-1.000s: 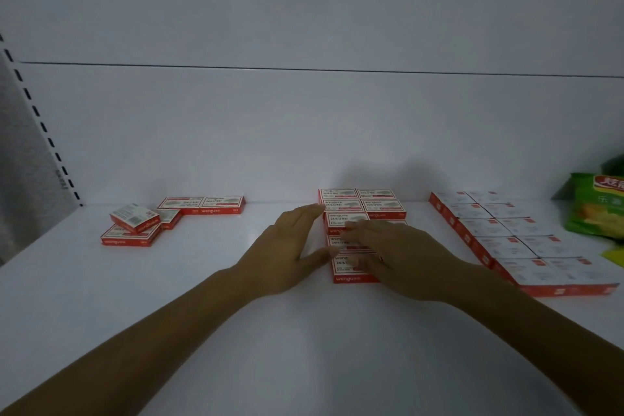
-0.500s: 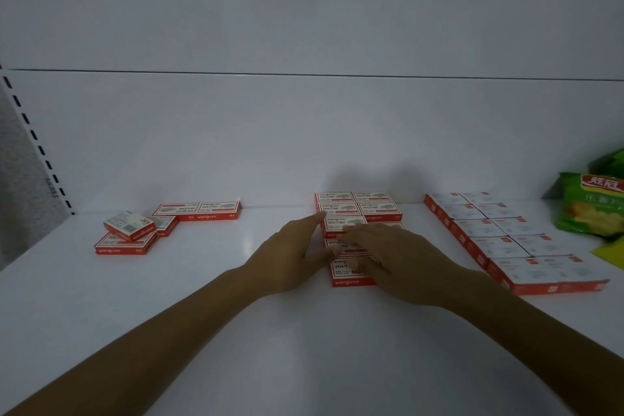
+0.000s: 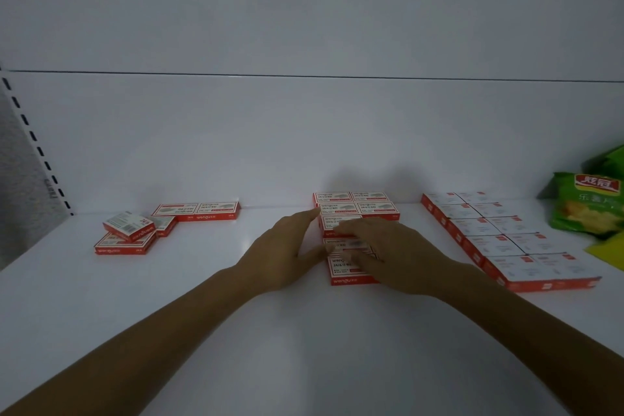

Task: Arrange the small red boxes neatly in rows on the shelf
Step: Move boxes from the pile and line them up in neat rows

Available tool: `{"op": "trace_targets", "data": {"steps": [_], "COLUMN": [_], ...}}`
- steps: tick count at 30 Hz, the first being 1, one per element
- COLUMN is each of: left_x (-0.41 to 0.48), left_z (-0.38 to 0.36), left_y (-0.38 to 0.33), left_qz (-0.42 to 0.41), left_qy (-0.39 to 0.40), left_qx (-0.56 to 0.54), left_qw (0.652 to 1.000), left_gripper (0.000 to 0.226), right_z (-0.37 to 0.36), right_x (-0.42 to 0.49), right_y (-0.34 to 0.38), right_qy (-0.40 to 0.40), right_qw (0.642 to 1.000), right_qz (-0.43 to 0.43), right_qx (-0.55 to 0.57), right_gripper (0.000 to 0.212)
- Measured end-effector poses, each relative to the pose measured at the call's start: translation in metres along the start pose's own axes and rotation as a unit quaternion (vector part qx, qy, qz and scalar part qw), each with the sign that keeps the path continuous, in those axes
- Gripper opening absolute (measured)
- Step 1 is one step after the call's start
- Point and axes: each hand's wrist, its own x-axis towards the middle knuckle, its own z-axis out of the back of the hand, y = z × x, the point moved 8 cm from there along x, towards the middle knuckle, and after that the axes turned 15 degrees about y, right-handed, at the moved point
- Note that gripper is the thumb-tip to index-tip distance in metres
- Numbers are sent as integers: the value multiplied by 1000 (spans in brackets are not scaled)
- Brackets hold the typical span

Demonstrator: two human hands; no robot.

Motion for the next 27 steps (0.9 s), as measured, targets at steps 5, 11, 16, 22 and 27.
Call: {"op": "trace_targets", "data": {"steps": [5, 11, 16, 22, 27], "left_x": [-25, -71, -117, -174, -209], "left_z": [18, 45, 76, 114, 123], "left_y": [10, 42, 76, 116, 146], "left_qz": [23, 59, 94, 133, 155], "left_qy": [-2, -7, -35, -81, -81], "left_qx": [87, 146, 183, 195, 174], "left_qw": [996, 988, 978, 968, 969], "left_gripper": [70, 76, 83, 79, 84], "right_z": [3, 0, -4, -9, -6], "right_x": [11, 47, 84, 125, 161], "right_y": [16, 58, 109, 175, 206], "right_qy": [18, 14, 8, -3, -38], "right_qw": [1000, 997, 991, 982, 989], "right_qz": [7, 69, 131, 187, 144], "right_qx": [8, -25, -38, -29, 11], "right_gripper": [47, 49, 50, 50, 43]}}
